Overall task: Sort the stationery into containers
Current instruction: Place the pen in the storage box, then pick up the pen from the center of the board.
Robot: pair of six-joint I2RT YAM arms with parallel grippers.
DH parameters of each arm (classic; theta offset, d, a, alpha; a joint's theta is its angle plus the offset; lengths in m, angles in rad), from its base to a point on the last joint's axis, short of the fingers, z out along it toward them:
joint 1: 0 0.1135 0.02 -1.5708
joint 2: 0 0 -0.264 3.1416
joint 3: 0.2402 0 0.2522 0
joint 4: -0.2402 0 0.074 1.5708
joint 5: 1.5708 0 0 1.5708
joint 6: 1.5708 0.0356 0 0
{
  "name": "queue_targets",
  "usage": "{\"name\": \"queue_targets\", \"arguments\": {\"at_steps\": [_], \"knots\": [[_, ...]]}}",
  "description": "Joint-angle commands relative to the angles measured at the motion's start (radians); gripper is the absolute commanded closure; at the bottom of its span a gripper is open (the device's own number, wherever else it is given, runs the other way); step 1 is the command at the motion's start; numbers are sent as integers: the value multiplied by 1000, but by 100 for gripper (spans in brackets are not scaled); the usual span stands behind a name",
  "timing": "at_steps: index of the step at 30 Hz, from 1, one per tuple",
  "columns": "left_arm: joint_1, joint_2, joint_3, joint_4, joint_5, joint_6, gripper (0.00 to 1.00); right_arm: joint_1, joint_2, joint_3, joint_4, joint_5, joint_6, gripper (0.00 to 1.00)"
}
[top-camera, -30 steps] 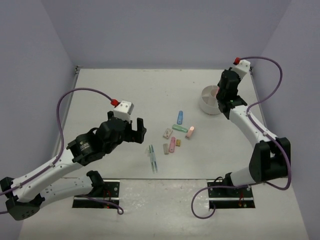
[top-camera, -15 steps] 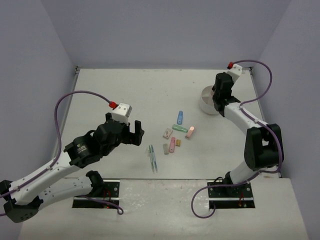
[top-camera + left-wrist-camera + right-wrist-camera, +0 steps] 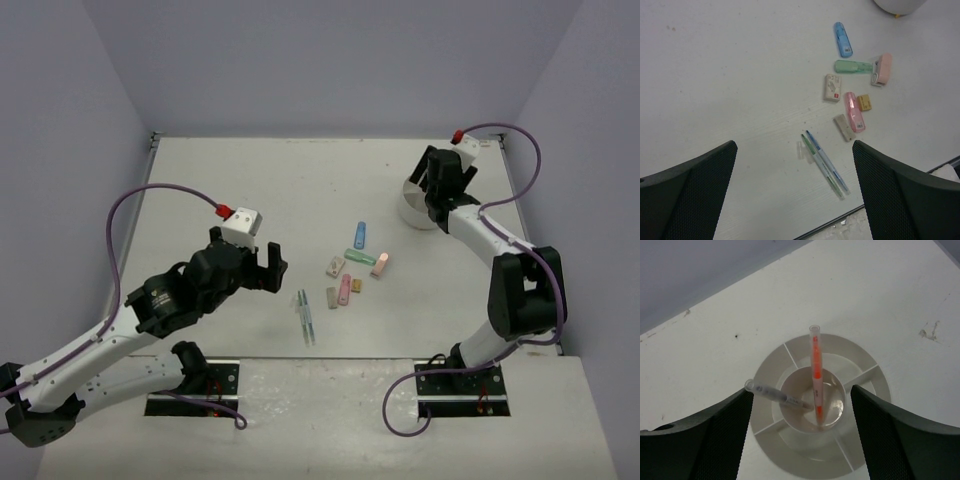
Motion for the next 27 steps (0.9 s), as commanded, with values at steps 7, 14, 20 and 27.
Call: {"name": "queue_targets", "arguments": {"at_steps": [7, 14, 20, 27], "knots": [[-1, 16, 21, -73, -252, -98, 0, 147, -330, 56, -346, -118, 30, 24], [-1, -5, 102, -236, -440, -328, 0, 563, -527, -61, -546, -271, 116, 53], [-1, -71, 33, -156, -350, -257, 0, 846, -424, -117, -580, -213, 294, 64], [-1, -59, 34, -121, -125, -111, 0, 974, -175, -45, -622, -172, 383, 66]]}}
